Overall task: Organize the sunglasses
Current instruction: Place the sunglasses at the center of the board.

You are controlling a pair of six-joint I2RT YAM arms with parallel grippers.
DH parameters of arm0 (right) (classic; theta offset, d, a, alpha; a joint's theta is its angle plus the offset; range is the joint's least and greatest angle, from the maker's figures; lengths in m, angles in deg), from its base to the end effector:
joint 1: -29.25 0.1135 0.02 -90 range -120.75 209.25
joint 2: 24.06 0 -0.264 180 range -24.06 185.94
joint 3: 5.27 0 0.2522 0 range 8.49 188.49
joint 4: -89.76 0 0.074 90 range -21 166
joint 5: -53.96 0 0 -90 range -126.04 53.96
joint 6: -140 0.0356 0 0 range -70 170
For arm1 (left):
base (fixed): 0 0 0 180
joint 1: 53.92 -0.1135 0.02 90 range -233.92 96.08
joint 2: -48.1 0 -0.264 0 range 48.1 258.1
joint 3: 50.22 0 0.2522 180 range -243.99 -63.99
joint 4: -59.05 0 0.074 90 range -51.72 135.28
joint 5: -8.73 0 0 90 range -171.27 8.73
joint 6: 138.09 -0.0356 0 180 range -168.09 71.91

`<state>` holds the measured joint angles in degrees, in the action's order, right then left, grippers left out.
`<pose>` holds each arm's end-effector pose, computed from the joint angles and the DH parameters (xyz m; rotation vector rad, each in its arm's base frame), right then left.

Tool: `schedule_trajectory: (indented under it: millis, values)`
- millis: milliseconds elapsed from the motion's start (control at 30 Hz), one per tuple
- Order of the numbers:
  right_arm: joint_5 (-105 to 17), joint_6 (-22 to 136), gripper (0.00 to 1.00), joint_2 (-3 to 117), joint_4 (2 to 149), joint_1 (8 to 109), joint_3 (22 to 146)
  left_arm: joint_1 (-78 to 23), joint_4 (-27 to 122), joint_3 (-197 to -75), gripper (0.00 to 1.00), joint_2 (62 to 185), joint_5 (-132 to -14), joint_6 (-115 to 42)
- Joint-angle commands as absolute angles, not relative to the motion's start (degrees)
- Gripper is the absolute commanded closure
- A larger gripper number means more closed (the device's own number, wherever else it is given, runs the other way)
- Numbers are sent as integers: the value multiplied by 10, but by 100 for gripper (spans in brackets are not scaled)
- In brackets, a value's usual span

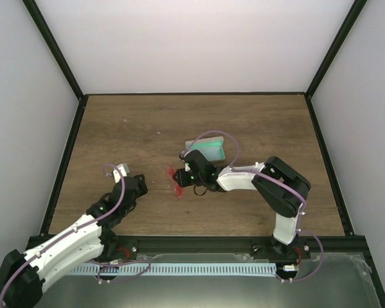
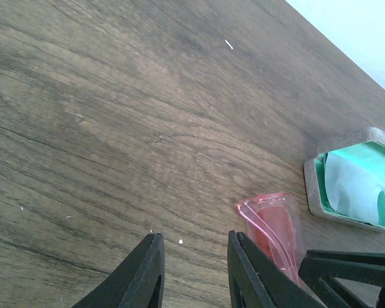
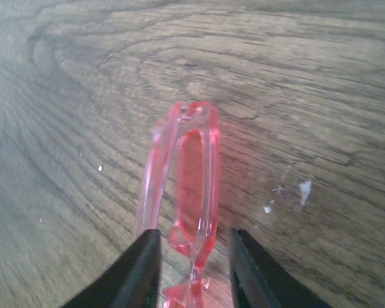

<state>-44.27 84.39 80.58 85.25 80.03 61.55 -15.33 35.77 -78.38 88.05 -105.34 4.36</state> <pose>0.2279 0.2873 0.1407 -0.4317 2.4445 0.8731 0.1276 -0.0833 0.1703 -0.4954 2.1031 -0.4757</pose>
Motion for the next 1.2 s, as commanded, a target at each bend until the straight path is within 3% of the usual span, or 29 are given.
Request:
schedule_trajectory:
  millis: [0,167,667,900,1167]
  values:
    - [-417,835,63,798,843,798,610,-155,373,-784,70,886,-1049,41]
    - [-391,843,50,770,841,798,577,-155,378,-786,69,891,-1048,38]
    - [-293,845,53,709,811,862,533,-155,420,-787,69,946,-1035,30]
    - [-244,857,40,734,793,889,525,-155,425,-802,69,974,-1044,17]
    - [-252,860,40,732,813,889,501,-156,454,-845,69,1044,-1040,-10]
